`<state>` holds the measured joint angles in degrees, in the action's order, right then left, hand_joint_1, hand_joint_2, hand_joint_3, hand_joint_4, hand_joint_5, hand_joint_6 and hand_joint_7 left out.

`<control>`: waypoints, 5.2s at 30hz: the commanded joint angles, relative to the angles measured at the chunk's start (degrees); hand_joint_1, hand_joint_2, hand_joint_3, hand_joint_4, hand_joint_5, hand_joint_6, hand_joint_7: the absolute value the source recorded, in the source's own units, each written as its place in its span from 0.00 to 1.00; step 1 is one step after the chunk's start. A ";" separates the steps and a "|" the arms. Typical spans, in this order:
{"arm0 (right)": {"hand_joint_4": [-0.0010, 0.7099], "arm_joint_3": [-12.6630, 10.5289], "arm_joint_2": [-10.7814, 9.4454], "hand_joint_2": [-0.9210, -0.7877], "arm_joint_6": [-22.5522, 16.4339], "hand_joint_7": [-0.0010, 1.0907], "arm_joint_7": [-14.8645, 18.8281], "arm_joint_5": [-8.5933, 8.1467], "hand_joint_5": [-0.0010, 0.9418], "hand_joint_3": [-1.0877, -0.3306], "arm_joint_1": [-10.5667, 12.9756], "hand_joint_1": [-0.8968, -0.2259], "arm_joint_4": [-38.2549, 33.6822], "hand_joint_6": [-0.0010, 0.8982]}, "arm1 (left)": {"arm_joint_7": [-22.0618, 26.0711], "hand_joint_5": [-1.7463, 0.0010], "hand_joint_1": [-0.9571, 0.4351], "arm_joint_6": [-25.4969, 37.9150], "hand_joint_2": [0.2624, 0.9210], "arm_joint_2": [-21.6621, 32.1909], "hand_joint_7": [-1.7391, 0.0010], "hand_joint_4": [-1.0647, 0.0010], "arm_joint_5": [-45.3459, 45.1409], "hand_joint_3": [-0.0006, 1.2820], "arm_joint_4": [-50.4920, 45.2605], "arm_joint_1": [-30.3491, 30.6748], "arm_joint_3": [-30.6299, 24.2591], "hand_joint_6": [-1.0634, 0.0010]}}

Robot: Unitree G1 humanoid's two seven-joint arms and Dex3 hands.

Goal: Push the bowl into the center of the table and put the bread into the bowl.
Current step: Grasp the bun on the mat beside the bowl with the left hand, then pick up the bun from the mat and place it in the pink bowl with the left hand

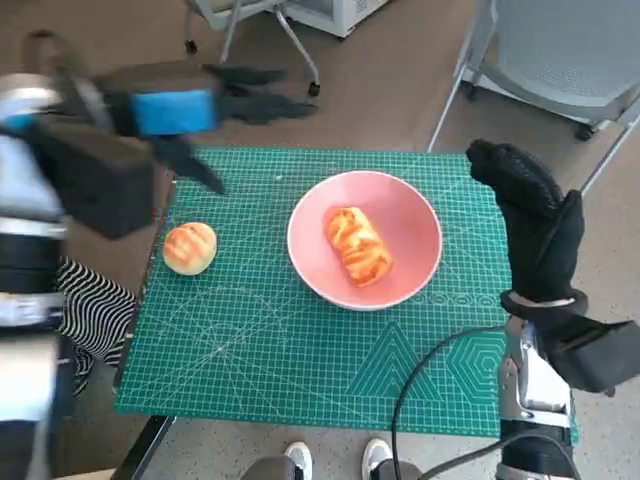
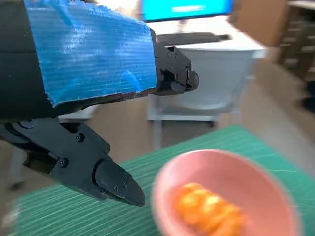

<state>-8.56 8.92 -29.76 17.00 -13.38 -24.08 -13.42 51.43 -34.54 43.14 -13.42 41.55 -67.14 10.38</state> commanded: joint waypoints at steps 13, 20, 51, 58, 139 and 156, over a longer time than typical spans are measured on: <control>0.26 -0.13 0.05 0.00 0.70 0.49 2.10 -1.20 0.00 0.48 -0.87 0.31 -2.48 0.08 | 0.04 1.00 0.75 13.38 0.78 9.31 1.00 1.00 -2.71 0.00 -12.24 9.70 -1.80 0.86; 0.26 -0.25 0.04 0.00 1.31 0.49 3.17 -2.30 0.00 0.48 -1.42 0.31 -2.89 0.08 | 0.15 1.00 0.63 11.79 0.68 10.34 1.00 1.00 -2.96 0.01 -12.28 13.90 -1.40 0.86; 0.27 -0.90 0.71 0.00 1.42 0.49 2.23 -0.98 0.00 0.50 0.46 0.31 -1.27 0.09 | -5.11 1.00 0.56 11.13 0.60 2.21 1.00 1.00 -13.66 0.05 6.58 11.41 8.39 0.86; 0.27 -0.99 1.06 0.00 1.62 0.49 1.82 -0.62 0.00 0.51 0.88 0.31 -0.76 0.09 | -7.16 1.00 0.61 11.76 0.50 0.17 1.00 1.00 -16.29 0.15 10.57 10.63 10.64 0.87; 0.26 -0.50 1.49 0.00 1.32 0.47 1.91 -1.10 0.00 0.50 1.73 0.32 0.03 0.09 | -9.69 0.40 0.69 4.97 0.96 -9.01 0.41 0.27 -2.48 0.01 -17.73 2.03 3.87 0.27; 0.25 -1.11 1.81 0.00 2.74 0.47 0.50 -0.94 0.00 0.50 4.06 0.32 4.13 0.10 | -13.55 0.25 0.69 1.16 1.00 -20.94 0.24 0.53 -6.62 0.16 4.23 -4.00 9.05 0.52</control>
<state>-9.31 10.55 -28.24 18.27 -15.01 -22.00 -9.90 38.67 -33.05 22.66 -18.31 42.55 -69.46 18.33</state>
